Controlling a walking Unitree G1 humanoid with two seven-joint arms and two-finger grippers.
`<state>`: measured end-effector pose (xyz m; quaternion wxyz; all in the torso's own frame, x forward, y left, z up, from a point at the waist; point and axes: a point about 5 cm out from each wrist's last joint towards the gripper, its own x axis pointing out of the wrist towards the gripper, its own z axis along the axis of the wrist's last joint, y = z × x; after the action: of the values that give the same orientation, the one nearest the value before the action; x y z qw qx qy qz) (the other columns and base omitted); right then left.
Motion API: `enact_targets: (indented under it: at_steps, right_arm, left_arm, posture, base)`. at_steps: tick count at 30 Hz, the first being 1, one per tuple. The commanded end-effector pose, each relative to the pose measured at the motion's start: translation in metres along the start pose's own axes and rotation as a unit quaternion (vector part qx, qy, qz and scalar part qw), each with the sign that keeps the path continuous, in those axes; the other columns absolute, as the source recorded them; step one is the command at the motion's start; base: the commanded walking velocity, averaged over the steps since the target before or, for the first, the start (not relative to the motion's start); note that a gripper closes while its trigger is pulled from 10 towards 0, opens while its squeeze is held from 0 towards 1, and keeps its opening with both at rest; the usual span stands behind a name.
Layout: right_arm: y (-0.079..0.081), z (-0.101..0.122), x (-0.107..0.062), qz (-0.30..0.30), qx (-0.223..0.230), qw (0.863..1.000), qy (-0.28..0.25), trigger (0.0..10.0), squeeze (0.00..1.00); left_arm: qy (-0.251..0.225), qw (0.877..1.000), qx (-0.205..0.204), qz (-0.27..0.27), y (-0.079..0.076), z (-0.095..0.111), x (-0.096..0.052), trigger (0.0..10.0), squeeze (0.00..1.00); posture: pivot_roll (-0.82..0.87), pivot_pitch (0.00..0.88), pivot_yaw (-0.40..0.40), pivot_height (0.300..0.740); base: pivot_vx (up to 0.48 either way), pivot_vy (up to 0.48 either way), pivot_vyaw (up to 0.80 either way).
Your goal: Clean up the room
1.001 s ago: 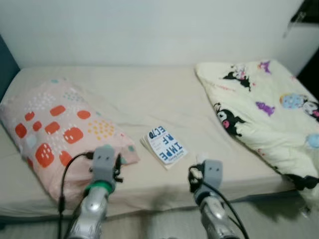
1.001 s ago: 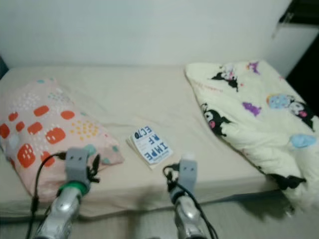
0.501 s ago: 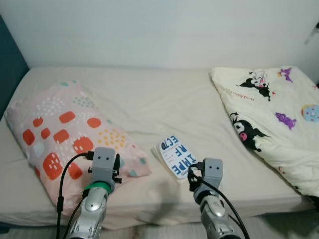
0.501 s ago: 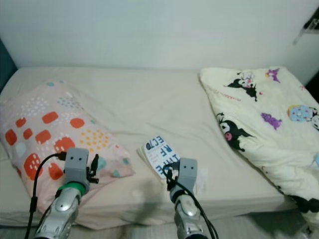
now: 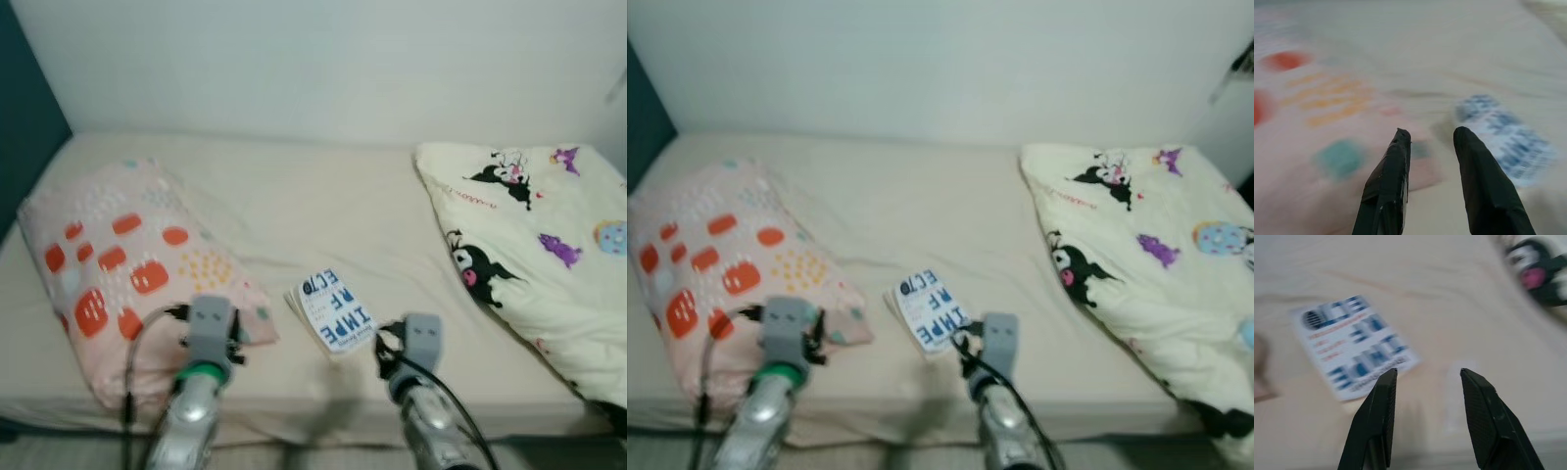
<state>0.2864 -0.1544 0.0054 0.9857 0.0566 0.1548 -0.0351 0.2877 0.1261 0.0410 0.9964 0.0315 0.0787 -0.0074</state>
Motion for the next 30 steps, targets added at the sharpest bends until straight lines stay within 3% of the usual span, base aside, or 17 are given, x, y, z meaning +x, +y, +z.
enact_targets:
  at_steps: [1, 10, 12, 13, 26, 30]
  right_arm:
    - [0.0017, -0.0075, -0.0031, 0.002, 0.0, 1.0, 0.015, 10.0, 0.0]
    - [0.0037, -0.0065, -0.0021, 0.005, -0.001, 1.0, 0.015, 10.0, 0.0]
    - [0.0039, -0.0062, -0.0018, 0.005, -0.001, 1.0, 0.015, 10.0, 0.0]
    - [0.004, -0.0055, -0.0012, 0.006, 0.0, 1.0, 0.015, 10.0, 0.0]
    - [0.0037, -0.0054, -0.001, 0.005, 0.002, 1.0, 0.016, 10.0, 0.0]
    - [0.0039, -0.0057, -0.0013, 0.005, 0.003, 1.0, 0.015, 10.0, 0.0]
  left_arm:
    - [0.017, 1.0, 0.004, 0.006, 0.0039, -0.0085, -0.0028, 10.0, 0.0]
    - [0.017, 1.0, 0.001, 0.011, 0.0062, -0.0073, -0.0012, 10.0, 0.0]
    - [0.028, 0.999, -0.018, 0.014, 0.0065, -0.0091, -0.0008, 10.0, 0.0]
    - [0.039, 0.998, -0.037, 0.016, 0.0067, -0.0108, -0.0002, 10.0, 0.0]
    - [0.033, 0.999, -0.029, 0.024, 0.0106, -0.0098, 0.0003, 10.0, 0.0]
    - [0.029, 0.999, -0.019, 0.024, 0.0117, -0.0093, -0.0001, 10.0, 0.0]
  posture:
    - [0.0, 0.018, 0.005, 0.74]
    - [0.01, 0.007, 0.001, 0.74]
    - [0.01, 0.005, 0.001, 0.74]
    - [0.01, 0.008, 0.002, 0.74]
    - [0.01, 0.016, 0.004, 0.74]
    - [0.01, 0.017, 0.004, 0.74]
  base:
    - [0.0, -0.33, 0.0]
    - [0.0, -0.212, 0.0]
    - [0.0, 0.0, 0.0]
    - [0.0, 0.48, 0.0]
    - [0.0, 0.471, 0.0]
    - [0.0, 0.0, 0.0]
